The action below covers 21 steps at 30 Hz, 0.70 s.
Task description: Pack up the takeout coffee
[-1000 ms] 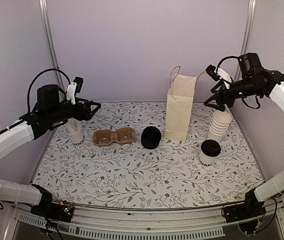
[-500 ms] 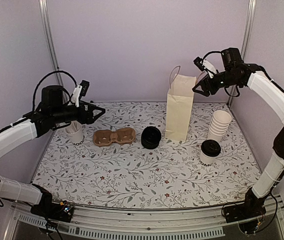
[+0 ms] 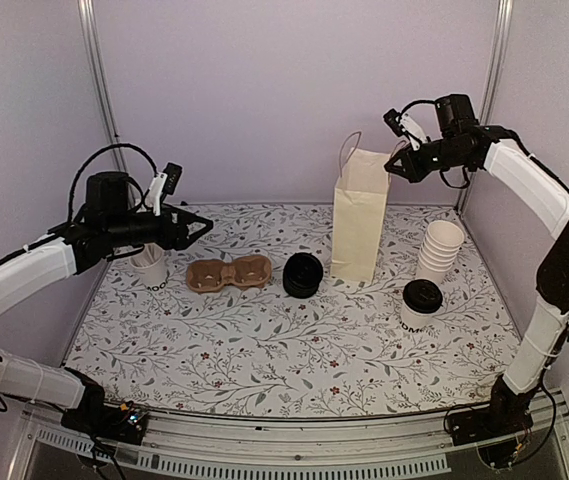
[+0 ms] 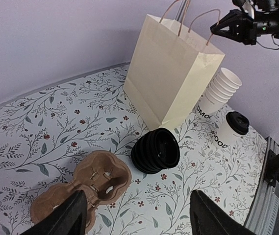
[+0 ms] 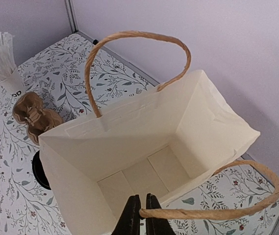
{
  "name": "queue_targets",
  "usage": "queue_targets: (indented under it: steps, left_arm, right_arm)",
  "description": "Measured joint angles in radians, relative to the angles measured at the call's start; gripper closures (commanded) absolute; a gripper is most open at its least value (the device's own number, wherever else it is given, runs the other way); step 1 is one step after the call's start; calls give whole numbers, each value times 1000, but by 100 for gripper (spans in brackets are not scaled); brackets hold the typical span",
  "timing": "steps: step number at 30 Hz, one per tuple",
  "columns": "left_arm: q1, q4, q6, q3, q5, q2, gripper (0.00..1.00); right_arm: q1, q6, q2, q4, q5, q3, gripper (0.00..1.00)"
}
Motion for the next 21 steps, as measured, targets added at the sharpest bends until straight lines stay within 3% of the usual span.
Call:
queue_targets:
  steps: [7, 21]
  left_arm:
    - [0, 0, -3, 0, 0, 1, 27]
    - [0, -1, -2, 2, -8, 18, 27]
  right_arm:
    - [16, 2, -31, 9, -51, -50, 100]
    - [131, -74, -317, -21, -268, -256, 100]
